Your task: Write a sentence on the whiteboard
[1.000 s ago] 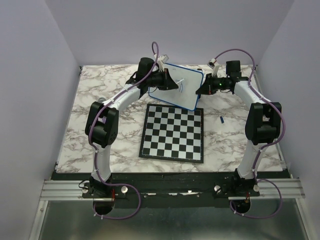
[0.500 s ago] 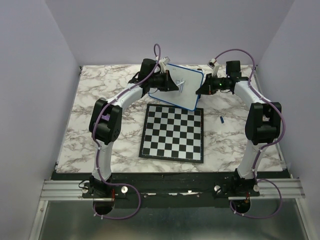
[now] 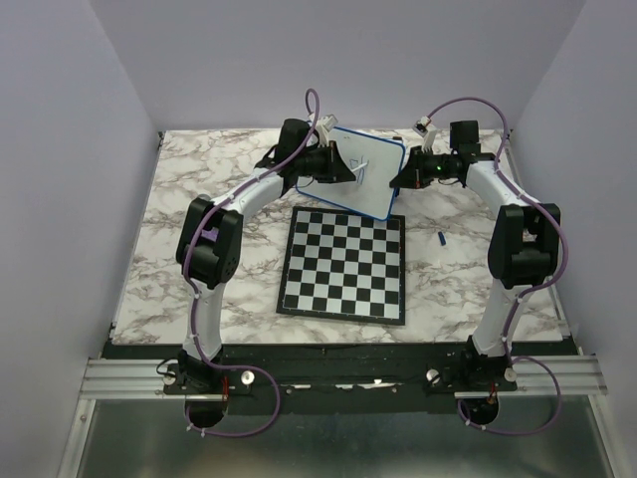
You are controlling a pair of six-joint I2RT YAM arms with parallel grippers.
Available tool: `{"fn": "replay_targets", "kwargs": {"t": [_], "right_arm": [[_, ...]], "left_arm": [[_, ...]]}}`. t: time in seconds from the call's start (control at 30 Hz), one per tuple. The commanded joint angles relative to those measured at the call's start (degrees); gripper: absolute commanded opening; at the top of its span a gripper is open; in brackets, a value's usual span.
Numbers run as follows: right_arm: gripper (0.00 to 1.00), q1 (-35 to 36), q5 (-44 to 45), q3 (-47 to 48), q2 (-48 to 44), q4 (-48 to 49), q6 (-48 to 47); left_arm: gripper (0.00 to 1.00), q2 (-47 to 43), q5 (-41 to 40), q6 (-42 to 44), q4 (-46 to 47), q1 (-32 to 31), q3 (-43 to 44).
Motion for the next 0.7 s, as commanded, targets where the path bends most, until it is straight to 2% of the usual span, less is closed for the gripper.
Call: {"fn": "replay_targets", "kwargs": {"t": [0.0,0.67], "right_arm": [[0.0,0.51,-2.27,1.54,-0.42,-0.53,-1.19],[0.0,0.51,-2.18,1.54,-0.42,-0.62,-1.11]], "left_arm": [[0.0,-3.52,1.25,-1.47,3.8,-0.12,-2.55],[0.0,-2.82,-0.15,0.29,1.96,-0.03,-4.14]]}}
